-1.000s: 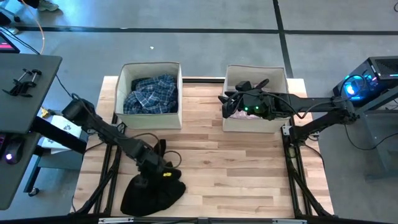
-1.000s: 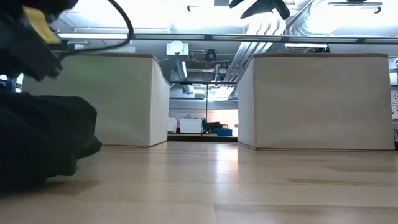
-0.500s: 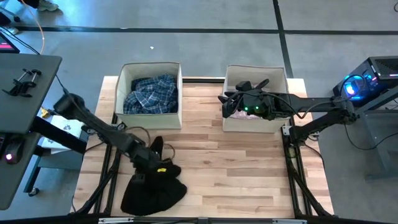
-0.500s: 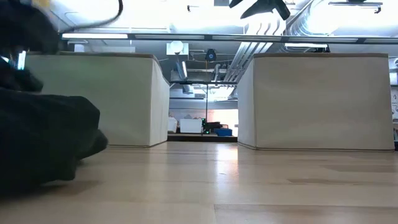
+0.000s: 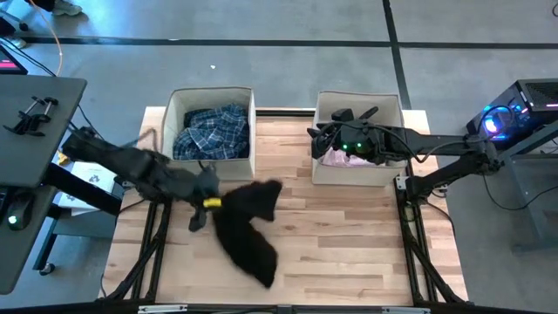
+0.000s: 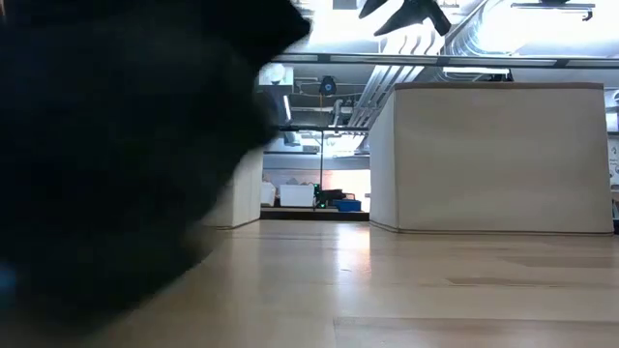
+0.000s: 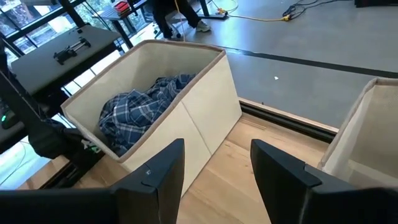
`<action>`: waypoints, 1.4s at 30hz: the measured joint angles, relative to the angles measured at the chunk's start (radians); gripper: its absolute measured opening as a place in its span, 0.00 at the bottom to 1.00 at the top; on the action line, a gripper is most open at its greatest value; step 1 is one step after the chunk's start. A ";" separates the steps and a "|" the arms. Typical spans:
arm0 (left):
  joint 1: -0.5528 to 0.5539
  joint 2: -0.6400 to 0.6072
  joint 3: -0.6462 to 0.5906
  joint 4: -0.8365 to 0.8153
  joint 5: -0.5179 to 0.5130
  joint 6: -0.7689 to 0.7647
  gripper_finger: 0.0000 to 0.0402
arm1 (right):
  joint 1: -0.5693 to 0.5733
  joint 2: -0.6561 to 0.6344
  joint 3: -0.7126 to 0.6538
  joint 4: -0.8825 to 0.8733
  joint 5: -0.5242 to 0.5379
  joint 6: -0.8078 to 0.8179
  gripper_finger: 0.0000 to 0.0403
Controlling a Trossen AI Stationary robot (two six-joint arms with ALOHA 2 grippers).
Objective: Sort clothes
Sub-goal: Put the black jacket into the left laundry bin
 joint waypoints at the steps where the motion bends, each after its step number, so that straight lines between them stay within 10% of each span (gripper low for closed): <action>1: 0.011 0.009 0.048 0.001 -0.027 0.047 0.01 | 0.000 0.000 0.000 0.000 0.000 0.000 0.43; 12: 0.117 0.120 0.449 0.121 -0.203 0.422 0.01 | 0.005 0.000 0.000 0.040 -0.050 0.003 0.43; 28: 0.221 0.133 0.584 0.671 -0.345 0.861 0.02 | 0.062 0.000 0.000 0.150 -0.102 -0.009 0.43; 42: 0.360 0.121 0.804 0.416 -0.699 1.252 0.02 | 0.062 0.000 0.000 0.150 -0.102 -0.008 0.43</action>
